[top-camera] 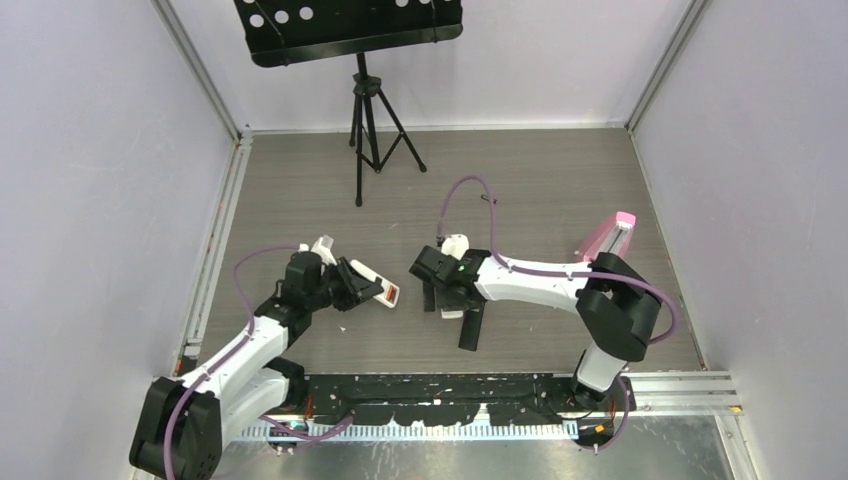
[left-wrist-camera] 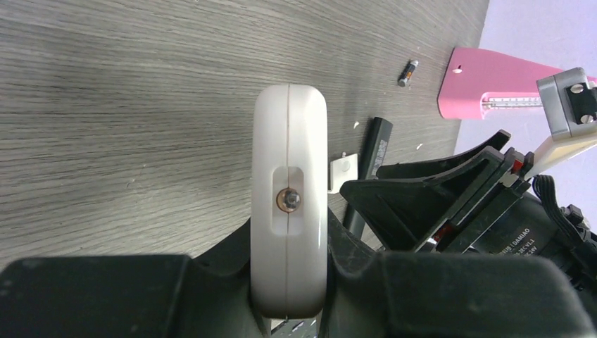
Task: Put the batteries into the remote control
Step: Pick up the battery cover at the center of the board.
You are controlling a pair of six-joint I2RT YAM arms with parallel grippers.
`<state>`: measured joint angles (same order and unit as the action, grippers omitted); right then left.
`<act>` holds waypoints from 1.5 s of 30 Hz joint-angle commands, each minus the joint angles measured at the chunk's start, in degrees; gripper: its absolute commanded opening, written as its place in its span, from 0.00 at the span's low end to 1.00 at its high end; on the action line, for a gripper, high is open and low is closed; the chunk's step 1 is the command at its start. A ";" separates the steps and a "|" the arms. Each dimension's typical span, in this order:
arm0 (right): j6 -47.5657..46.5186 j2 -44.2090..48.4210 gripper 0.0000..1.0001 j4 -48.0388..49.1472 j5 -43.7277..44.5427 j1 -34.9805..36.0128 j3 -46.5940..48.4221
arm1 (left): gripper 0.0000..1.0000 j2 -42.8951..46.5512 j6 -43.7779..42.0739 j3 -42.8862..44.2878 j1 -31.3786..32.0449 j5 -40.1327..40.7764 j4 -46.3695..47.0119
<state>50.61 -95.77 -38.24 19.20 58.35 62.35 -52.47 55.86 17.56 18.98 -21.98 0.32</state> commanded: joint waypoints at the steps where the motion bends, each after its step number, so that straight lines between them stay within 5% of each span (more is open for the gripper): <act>1: 4.42 -1.56 0.77 2.45 3.33 0.94 2.03 | 0.00 0.13 -2.32 1.71 -0.35 0.79 -0.14; 6: 4.76 -3.27 0.71 2.81 4.79 1.15 2.73 | 0.00 -0.44 -2.49 1.51 -0.35 0.56 0.10; 29: 10.25 -5.49 0.73 -3.39 6.65 2.69 1.73 | 0.00 -1.23 -2.86 1.07 -0.35 0.11 0.64; 34: 10.09 -4.73 0.63 -3.08 4.99 2.96 1.09 | 0.00 -1.20 -2.86 0.90 -0.35 0.01 0.83; 45: 11.28 -3.67 0.66 -2.31 3.26 2.82 -1.50 | 0.00 -1.43 -2.52 0.64 -0.35 -0.43 1.20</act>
<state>60.20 -100.86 -39.29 22.02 61.01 62.02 -53.78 53.71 17.56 18.98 -21.65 -0.71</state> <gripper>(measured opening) 0.664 0.221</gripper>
